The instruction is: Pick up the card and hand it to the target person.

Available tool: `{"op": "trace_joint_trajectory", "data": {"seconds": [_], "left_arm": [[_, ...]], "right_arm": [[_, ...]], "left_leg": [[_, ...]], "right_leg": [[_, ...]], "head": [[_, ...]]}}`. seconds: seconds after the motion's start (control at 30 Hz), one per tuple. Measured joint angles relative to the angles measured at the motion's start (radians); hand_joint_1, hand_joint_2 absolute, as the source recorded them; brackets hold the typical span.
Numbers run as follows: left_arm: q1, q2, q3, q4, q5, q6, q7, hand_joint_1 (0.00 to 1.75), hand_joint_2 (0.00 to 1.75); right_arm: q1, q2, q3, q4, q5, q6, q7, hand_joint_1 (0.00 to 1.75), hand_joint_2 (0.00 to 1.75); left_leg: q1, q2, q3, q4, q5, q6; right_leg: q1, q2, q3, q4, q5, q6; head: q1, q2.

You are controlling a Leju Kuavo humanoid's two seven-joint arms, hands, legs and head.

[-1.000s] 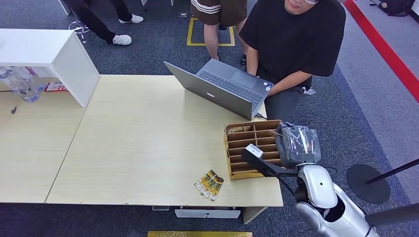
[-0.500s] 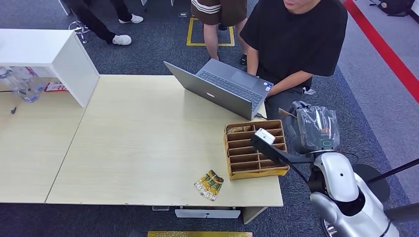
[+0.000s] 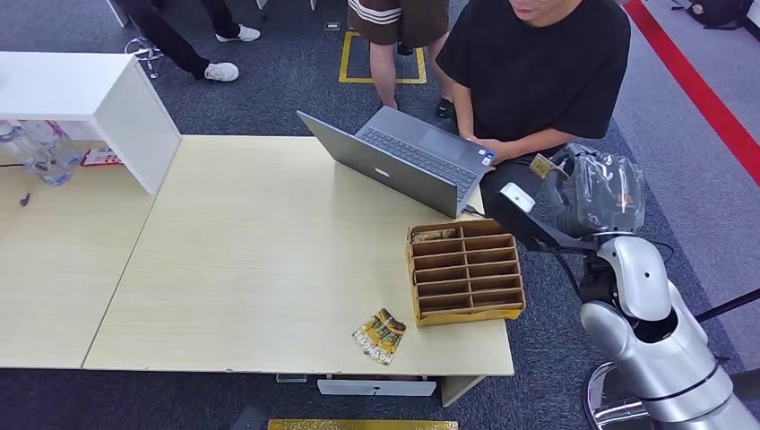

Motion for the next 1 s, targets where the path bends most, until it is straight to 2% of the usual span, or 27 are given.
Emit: {"op": "trace_joint_trajectory", "data": {"seconds": [0.43, 1.0], "left_arm": [[-0.015, -0.005, -0.004, 0.000, -0.017, -0.008, 0.013, 0.00, 0.00], [-0.017, -0.007, -0.005, 0.000, -0.017, -0.008, 0.013, 0.00, 0.00]], "right_arm": [[-0.025, 0.000, -0.010, 0.222, 0.018, -0.118, -0.014, 1.53, 1.75], [-0.025, 0.001, -0.009, 0.326, 0.050, -0.162, -0.032, 1.47, 1.75]], "left_leg": [[0.000, 0.000, 0.000, 0.000, 0.000, 0.000], [0.000, 0.000, 0.000, 0.000, 0.000, 0.000]], "right_leg": [[0.000, 0.000, 0.000, 0.000, 0.000, 0.000], [0.000, 0.000, 0.000, 0.000, 0.000, 0.000]], "head": [[0.000, 0.000], [0.000, 0.000]]}}
